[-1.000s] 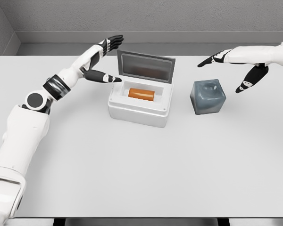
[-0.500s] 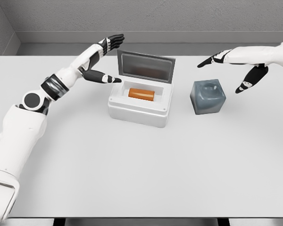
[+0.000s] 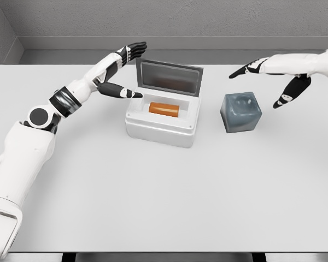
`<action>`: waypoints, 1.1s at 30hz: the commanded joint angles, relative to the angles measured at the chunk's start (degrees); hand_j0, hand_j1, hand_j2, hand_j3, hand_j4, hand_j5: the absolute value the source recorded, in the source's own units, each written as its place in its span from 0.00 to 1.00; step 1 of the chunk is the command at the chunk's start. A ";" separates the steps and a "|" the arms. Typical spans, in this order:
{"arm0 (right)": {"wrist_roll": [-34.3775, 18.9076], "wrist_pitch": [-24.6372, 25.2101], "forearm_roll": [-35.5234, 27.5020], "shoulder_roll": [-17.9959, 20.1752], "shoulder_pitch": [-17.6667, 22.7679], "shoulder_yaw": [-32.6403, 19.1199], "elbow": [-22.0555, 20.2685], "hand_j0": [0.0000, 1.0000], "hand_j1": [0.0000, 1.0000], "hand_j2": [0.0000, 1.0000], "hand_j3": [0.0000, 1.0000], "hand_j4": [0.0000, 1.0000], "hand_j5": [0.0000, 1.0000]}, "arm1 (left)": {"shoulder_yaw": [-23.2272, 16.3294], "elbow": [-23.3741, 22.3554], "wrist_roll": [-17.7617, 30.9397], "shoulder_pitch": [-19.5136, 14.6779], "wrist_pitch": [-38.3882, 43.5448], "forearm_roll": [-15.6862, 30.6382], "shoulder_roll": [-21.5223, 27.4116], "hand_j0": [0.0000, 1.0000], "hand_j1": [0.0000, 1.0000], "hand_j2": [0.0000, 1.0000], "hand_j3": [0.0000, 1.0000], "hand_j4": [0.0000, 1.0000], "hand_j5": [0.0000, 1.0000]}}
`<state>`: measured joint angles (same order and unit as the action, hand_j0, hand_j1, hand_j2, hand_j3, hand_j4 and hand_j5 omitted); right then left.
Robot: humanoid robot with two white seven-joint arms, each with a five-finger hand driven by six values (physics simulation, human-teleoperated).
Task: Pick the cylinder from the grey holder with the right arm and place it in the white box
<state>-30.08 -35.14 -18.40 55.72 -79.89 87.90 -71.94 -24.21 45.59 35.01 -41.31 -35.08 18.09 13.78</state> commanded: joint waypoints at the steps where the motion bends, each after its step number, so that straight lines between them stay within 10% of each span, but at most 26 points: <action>1: 0.02 0.14 -0.41 0.00 -0.09 -0.10 -0.22 1.00 1.00 1.00 1.00 1.00 1.00 | 0.04 0.02 -0.01 0.00 0.08 0.45 0.02 1.00 1.00 1.00 1.00 1.00 1.00; 33: 0.11 0.14 -0.32 1.58 0.00 -0.27 -0.74 1.00 1.00 1.00 1.00 1.00 1.00 | -0.40 0.46 -0.01 0.88 4.41 -1.66 12.24 1.00 1.00 1.00 1.00 1.00 1.00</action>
<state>-29.99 -35.14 -18.34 56.89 -79.89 87.79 -72.66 -24.93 45.78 35.01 -40.43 -30.97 15.74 25.97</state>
